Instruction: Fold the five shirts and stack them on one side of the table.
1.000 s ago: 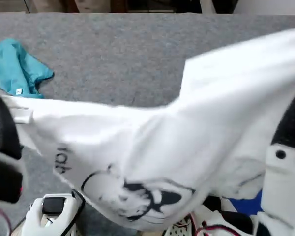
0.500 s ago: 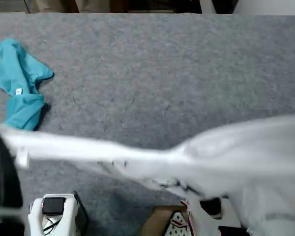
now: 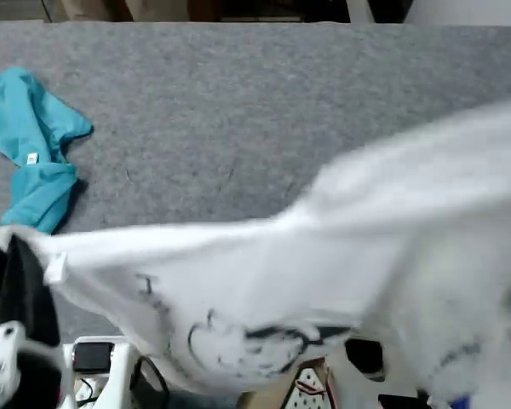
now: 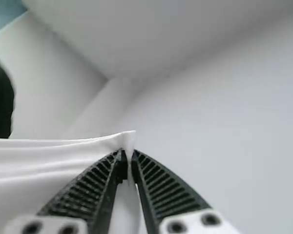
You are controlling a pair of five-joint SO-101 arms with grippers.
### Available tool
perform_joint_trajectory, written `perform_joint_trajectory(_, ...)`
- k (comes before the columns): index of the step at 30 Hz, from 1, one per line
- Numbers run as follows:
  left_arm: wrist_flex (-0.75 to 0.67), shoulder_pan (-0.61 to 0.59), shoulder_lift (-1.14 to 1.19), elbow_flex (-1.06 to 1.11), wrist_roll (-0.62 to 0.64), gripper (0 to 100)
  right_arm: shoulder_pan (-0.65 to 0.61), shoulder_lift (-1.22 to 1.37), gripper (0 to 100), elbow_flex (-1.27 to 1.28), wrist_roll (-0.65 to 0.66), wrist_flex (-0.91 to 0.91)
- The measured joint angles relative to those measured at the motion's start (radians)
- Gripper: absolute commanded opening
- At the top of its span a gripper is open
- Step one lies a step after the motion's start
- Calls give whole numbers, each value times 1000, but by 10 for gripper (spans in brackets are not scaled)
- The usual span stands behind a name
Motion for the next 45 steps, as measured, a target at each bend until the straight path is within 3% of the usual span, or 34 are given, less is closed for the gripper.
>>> perform_joint_trajectory(4,-153,0,0,192,0,19,-8,0,5,261,58,-9)
perform_joint_trajectory(8,-428,-9,3,470,0,20,-23,11,5,597,110,-129)
perform_joint_trajectory(16,-1240,-35,74,1112,-41,20,-41,49,5,1353,149,-617)
perform_joint_trajectory(19,-1445,-12,172,1192,-120,20,-51,123,5,1540,150,-812)
perform_joint_trajectory(23,-1608,2,362,1195,-164,19,-58,245,5,1560,150,-979)
perform_joint_trajectory(30,-1671,2,678,1094,-166,19,-71,376,5,1471,150,-1007)
perform_joint_trajectory(34,-1671,2,772,1031,-166,19,-75,377,5,1425,150,-934)
perform_joint_trajectory(38,-1613,2,789,1011,-173,19,-68,358,5,1379,150,-723)
perform_joint_trajectory(45,-1298,-21,706,996,-176,19,-52,178,5,1376,158,-238)
